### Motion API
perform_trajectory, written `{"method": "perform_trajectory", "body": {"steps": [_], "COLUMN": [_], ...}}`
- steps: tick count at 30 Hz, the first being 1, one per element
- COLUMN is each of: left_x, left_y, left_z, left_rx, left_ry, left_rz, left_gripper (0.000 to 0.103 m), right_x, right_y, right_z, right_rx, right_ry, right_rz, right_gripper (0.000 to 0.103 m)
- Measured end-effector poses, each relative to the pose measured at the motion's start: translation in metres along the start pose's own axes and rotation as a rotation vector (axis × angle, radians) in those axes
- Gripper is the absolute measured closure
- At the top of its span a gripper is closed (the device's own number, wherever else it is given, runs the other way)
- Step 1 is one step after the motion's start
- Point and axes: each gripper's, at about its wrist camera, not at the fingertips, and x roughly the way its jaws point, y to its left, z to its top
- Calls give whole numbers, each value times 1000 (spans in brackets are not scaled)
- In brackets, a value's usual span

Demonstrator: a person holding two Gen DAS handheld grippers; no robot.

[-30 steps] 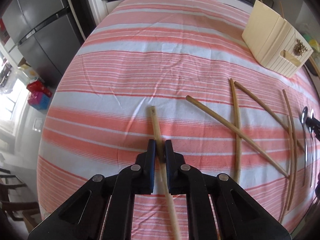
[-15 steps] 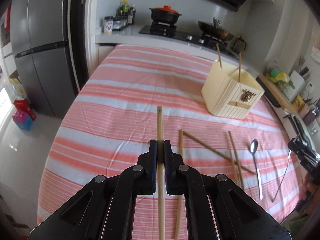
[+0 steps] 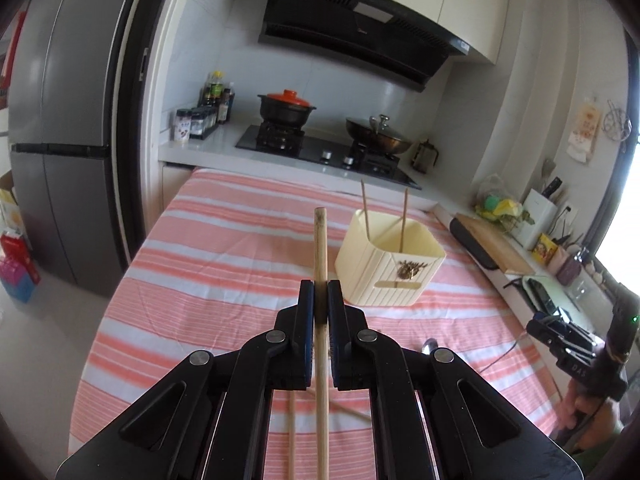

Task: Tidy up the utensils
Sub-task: 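Carry the spoon and chopstick over the holder and drop them in, opening both tools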

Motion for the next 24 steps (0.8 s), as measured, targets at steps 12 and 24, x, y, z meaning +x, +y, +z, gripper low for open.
{"method": "perform_trajectory", "body": {"steps": [12, 24], "left_x": [10, 65], "left_y": [-13, -80], "left_z": [28, 161], "left_rx": [2, 94], "left_ry": [-27, -213], "left_rz": [-62, -93], "left_gripper": [98, 98], "right_x": [3, 44], "right_y": [1, -22], "right_z": [35, 175], "right_rx": [-33, -42], "right_ry": [-21, -132], "right_rz": [10, -10], "right_gripper": [62, 62]}}
